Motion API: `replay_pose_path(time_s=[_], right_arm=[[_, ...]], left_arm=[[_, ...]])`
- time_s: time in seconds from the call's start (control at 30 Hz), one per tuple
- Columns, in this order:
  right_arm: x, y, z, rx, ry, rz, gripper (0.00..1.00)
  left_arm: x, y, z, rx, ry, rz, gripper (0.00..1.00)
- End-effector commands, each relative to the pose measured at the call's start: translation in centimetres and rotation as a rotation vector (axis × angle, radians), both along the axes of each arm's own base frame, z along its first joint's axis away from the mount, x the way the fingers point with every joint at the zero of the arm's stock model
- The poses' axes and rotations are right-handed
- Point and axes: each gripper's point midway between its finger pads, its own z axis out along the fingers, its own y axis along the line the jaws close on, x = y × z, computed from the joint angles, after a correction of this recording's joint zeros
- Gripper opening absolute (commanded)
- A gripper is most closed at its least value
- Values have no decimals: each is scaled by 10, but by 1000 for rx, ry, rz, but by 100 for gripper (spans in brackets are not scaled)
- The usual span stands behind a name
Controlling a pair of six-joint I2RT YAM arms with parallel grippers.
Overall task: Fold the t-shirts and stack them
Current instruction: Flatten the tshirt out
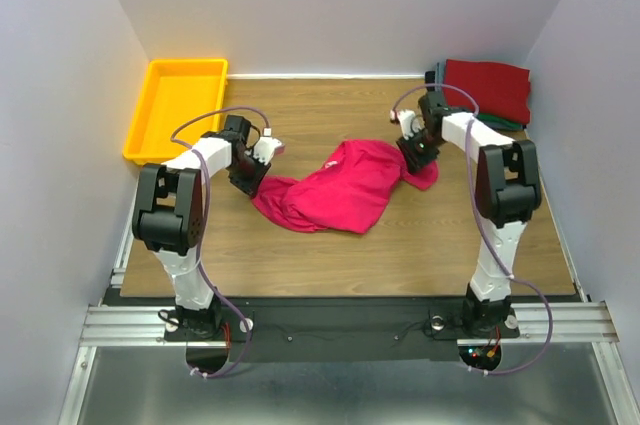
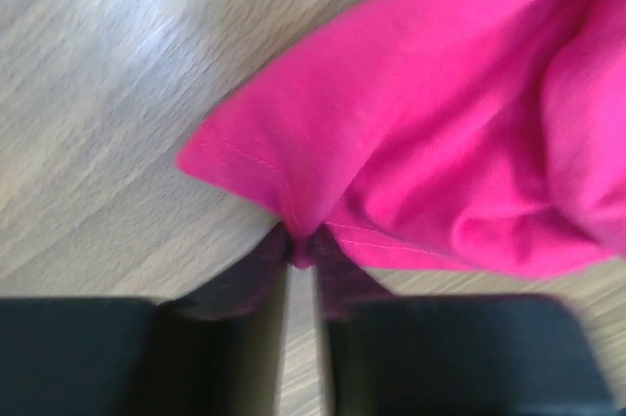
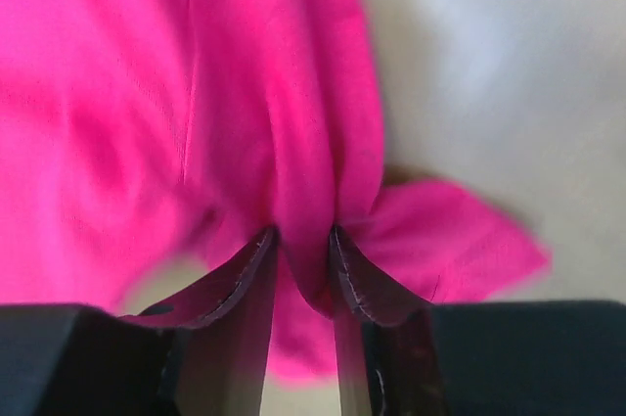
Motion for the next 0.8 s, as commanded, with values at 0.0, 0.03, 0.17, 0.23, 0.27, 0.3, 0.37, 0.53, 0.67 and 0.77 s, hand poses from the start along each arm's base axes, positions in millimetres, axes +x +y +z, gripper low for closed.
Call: replay_pose_path(time_s=[0.0,0.03,0.17,0.23,0.27,0.3,0.37,0.53,0.67,0.77], right_arm=[[-110,-30,5,-111,250,141,32],[-118,-32,8,-116,257,169,32],[-143,-27,48,-39,282,213,48],[-130,-19,71,34,231,196,68],[-122,-17,78,50,206,186,70],[-116,-10,81,85,195,183,73],[-95,1,97,133,143,166,73],[-62,25,90,254,141,125,70],[-44,36,62,299,178,83,66],[-37,45,51,311,176,80,66]], left_arm=[[-12,34,0,71,48,9,21],[-10,38,6,74,32,-4,21],[-3,32,50,-15,-35,-104,50],[4,11,88,-111,-121,-172,66],[4,3,96,-136,-134,-191,68],[7,-7,108,-155,-159,-219,68],[1,-36,115,-193,-157,-281,70],[-6,-75,100,-250,-119,-286,70],[-4,-89,78,-278,-55,-235,68],[-7,-92,60,-266,-13,-212,65]])
